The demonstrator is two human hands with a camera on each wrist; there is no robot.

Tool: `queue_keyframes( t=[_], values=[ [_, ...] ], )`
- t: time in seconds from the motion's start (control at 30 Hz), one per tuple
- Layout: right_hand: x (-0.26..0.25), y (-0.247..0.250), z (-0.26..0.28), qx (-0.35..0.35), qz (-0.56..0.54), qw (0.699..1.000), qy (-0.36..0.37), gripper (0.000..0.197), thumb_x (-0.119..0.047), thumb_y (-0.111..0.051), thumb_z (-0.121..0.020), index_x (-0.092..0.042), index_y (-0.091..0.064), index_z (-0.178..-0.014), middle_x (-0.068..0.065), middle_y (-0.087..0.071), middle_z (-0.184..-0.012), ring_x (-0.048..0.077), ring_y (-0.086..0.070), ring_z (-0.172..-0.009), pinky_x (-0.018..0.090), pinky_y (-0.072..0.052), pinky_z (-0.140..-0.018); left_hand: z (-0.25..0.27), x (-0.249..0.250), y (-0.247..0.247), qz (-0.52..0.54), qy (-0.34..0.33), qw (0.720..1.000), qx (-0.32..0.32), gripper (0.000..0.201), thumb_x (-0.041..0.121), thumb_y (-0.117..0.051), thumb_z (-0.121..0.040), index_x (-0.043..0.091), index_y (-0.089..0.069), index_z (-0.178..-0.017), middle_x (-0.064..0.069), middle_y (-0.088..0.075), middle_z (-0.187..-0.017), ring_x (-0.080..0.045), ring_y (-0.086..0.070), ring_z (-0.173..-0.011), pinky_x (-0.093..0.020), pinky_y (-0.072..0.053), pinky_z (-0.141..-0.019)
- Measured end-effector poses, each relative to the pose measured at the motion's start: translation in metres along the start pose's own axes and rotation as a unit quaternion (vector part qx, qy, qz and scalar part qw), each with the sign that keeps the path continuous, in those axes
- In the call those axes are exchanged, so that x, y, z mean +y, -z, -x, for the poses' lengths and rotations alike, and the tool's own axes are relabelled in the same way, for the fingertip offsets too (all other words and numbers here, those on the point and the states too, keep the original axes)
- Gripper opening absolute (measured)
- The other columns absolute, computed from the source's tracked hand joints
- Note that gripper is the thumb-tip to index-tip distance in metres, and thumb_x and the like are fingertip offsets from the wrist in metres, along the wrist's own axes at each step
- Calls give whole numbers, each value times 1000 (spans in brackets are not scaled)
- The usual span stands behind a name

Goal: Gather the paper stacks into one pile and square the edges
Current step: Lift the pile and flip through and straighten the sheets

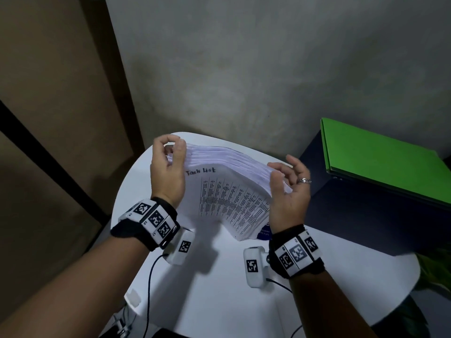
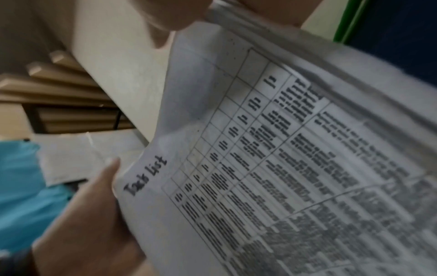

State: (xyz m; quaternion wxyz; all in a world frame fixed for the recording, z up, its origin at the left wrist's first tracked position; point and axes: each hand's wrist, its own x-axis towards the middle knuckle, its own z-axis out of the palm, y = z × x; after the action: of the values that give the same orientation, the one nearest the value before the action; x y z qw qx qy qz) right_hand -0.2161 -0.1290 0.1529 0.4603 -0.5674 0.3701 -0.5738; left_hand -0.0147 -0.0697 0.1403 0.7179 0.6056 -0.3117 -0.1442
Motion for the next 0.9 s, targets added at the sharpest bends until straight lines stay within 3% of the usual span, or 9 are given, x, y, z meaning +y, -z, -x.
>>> queue_keyframes(
  t=[0.1,0.17,0.3,0.43,0.5,0.57,0.7,0.8,0.9],
  values=[
    [7,10,0,-67,13,998,3,86,-35,-90,-60,-32,-42,-131,19,-62,-119,21,-62,-113,33,-52,-98,-5,-10,15,36,5,992,-118,85,84,-60,-68,29,-40,-130,1,-50,-114,-3,-56,-101,-24,-47,-89],
    [11,16,-2,-74,48,996,4,92,-30,-92,-59,-37,-38,-134,13,-61,-124,26,-59,-120,45,-47,-106,-8,-10,23,-18,-13,985,-173,103,77,-73,-60,24,-32,-139,2,-49,-120,6,-56,-104,-13,-46,-91],
    [18,19,-3,-65,53,995,-53,82,-2,-85,-72,-29,-40,-136,9,-65,-116,20,-66,-108,37,-58,-89,-14,-16,27,-63,16,985,-161,63,20,-90,-70,18,-55,-122,-5,-65,-112,-13,-67,-96,-31,-53,-90],
    [17,12,-8,-46,18,991,-128,33,-5,-80,-77,-4,-69,-108,14,-75,-105,27,-73,-100,47,-57,-93,-14,-10,20,34,60,991,-118,44,3,-88,-60,5,-67,-99,6,-77,-87,-4,-71,-78,-23,-57,-74],
    [12,16,-11,-38,-2,992,-123,32,-2,-80,-76,3,-69,-105,13,-76,-99,27,-74,-94,44,-59,-89,-13,-4,22,46,44,991,-116,40,2,-88,-58,9,-68,-92,8,-77,-82,-3,-71,-76,-20,-56,-71],
    [11,25,-13,-68,11,994,-88,25,-1,-82,-71,-4,-72,-94,3,-77,-87,18,-74,-82,33,-61,-75,-9,-5,27,37,45,988,-140,54,9,-92,-55,9,-66,-103,7,-72,-91,0,-68,-79,-19,-55,-74],
    [10,25,-7,-95,12,993,-68,44,-12,-85,-62,-6,-67,-101,11,-72,-93,12,-72,-80,24,-58,-68,7,-18,33,12,77,978,-193,95,55,-95,-46,25,-55,-126,2,-61,-110,-7,-65,-98,-24,-54,-88],
    [7,14,-1,-65,1,997,-43,45,-14,-87,-68,0,-64,-104,9,-69,-91,3,-70,-77,17,-55,-67,15,-16,25,43,70,988,-133,81,66,-86,-56,31,-53,-121,-4,-58,-117,-17,-62,-101,-38,-55,-93],
    [5,5,-1,0,-5,999,-50,32,-30,-77,-75,-10,-68,-98,9,-66,-89,4,-67,-73,21,-54,-66,16,-10,13,37,33,997,-58,51,65,-74,-74,37,-55,-112,-13,-61,-114,-25,-60,-97,-50,-53,-93]
  ],
)
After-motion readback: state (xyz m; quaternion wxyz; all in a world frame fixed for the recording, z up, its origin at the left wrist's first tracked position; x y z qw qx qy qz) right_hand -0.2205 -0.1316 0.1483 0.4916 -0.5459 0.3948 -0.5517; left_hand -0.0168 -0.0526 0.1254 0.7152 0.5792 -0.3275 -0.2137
